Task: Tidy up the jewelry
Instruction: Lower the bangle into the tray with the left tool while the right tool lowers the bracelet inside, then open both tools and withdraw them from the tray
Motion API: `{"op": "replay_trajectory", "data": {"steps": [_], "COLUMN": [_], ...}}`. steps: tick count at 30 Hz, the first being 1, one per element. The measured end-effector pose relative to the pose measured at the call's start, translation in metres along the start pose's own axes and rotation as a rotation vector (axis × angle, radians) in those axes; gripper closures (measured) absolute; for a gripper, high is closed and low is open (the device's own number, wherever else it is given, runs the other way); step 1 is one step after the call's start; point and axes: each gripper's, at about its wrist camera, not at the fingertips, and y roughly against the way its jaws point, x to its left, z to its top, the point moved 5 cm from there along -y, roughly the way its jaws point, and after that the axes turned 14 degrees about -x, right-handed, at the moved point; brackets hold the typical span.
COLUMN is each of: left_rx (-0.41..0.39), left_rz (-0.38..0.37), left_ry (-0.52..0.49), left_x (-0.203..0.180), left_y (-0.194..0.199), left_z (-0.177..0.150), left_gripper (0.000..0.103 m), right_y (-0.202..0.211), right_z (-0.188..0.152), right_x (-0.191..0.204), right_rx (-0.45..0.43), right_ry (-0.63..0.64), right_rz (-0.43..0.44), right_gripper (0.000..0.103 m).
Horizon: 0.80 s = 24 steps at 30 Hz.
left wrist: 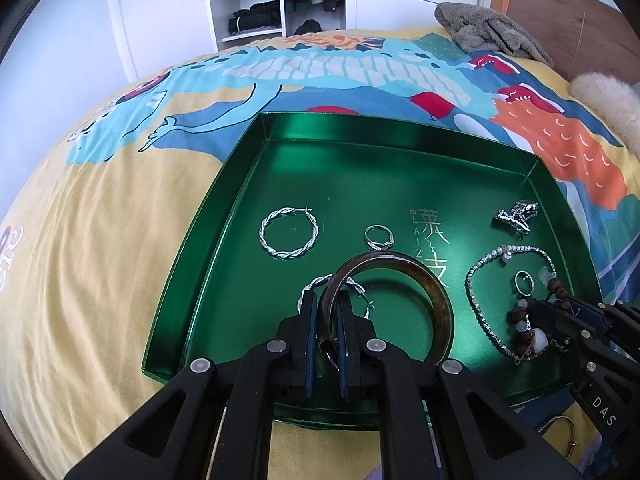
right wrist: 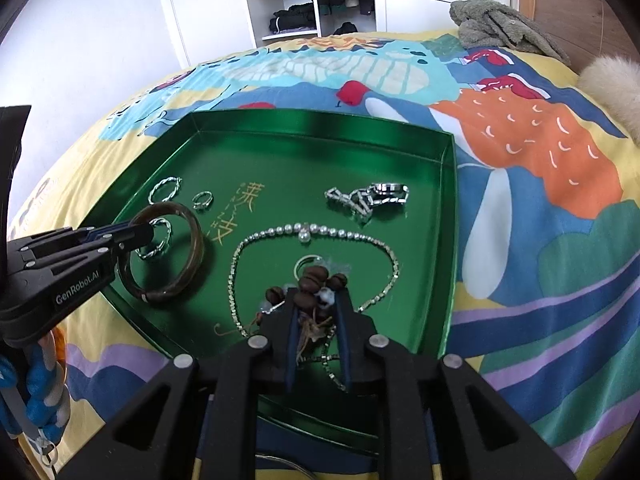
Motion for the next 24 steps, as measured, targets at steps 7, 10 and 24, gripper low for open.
{"op": "replay_trajectory", "data": {"steps": [7,10,24], "left_rx": [-0.011,-0.027,-0.168], "left_rz": [0.005,0.010,0.027], "left_ry": [0.024,0.036,0.054], "left_x": [0.006,0.011,0.031], "left_y": [0.005,0.014,0.109], "left_z": [0.004,0.010,0.047], "left_gripper": [0.087,0.077,0.057], "right_y": [0.005,0.014,0.098], "right_z": [0.003,0.007,0.044], "right_x": [-0.001,-0.001,0.013], "right_rx": [0.000,-0.014,-0.150], "right_ry": [0.005,0.000,-0.017], "right_rz": [-0.012,-0.013,-0.031], "right_gripper": [0.062,0.061,0.055]}}
